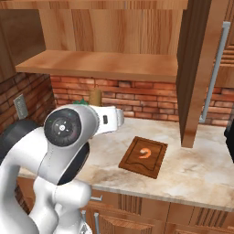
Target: Open the cabinet, retrieve the rolling pin, and place it next to the meat on the cutting board to prepare for tenderizing.
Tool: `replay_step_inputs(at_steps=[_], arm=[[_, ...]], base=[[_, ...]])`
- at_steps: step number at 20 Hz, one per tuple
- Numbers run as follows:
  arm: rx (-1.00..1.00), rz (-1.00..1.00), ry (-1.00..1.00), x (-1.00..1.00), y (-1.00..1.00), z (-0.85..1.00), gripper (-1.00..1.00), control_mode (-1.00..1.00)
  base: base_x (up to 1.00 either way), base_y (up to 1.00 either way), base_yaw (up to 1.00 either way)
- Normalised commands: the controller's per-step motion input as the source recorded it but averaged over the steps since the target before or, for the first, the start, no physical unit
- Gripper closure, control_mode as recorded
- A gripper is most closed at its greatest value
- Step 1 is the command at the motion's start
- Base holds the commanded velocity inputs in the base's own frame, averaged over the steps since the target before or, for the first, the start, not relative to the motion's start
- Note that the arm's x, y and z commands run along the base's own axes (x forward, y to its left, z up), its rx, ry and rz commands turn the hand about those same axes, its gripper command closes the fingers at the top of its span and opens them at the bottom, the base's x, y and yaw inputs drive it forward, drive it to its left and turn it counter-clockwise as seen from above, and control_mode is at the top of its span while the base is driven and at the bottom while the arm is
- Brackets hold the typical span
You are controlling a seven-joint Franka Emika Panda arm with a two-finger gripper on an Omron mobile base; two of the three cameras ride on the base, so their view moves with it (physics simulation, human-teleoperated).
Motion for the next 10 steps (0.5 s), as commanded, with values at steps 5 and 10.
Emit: replay_step_inputs(at_steps=[5,10], arm=[[-0.11,0.00,0.14,-0.15,0.00,-0.71,1.00,-1.00],[-0.09,0.00,0.19,0.11,0.00,-0.64,1.00,-1.00]], base=[[0.00,0.00,0.00],[0.00,0.00,0.00]])
